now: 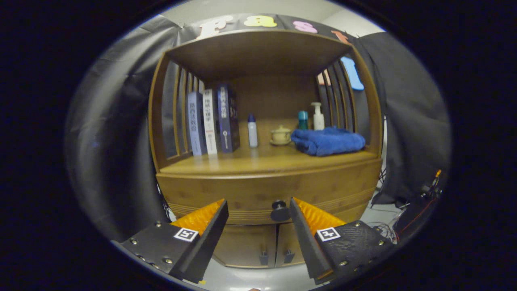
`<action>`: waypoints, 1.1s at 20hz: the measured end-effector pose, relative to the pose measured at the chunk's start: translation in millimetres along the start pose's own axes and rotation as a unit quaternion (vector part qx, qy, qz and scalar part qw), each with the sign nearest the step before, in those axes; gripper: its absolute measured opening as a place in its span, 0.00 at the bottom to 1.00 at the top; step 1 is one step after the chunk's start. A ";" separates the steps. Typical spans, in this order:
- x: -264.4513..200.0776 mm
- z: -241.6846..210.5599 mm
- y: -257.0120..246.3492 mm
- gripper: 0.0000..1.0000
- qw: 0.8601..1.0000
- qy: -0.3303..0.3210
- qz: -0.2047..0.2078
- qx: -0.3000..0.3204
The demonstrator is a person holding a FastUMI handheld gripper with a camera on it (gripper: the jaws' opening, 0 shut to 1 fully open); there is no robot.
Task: Pull open the drawer, take out the items inside it, and place them on the countertop above the cabinet.
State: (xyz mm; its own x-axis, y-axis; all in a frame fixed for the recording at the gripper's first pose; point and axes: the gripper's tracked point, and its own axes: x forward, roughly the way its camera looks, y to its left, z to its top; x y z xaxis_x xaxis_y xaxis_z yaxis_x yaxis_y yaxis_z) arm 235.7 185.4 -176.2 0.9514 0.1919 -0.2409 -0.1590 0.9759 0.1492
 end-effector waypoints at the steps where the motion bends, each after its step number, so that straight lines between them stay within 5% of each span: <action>1: 16.8 -11.3 -5.1 0.88 1.000 0.017 -0.008 0.004; 7: 41.2 -27.7 -24.8 0.65 0.999 0.033 -0.011 0.004; 13: 44.2 -29.6 -35.6 0.66 0.999 0.034 -0.026 -0.011; 18: 64.6 -41.0 -38.7 0.47 0.995 0.073 -0.018 -0.059; 22: 72.3 -40.1 -39.1 0.41 0.992 0.069 -0.028 -0.100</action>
State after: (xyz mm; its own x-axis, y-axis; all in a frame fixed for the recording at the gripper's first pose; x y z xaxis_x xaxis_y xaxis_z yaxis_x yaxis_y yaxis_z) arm 300.1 165.3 -238.0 0.9171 0.1364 -0.3747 -0.1702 0.9837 -0.0587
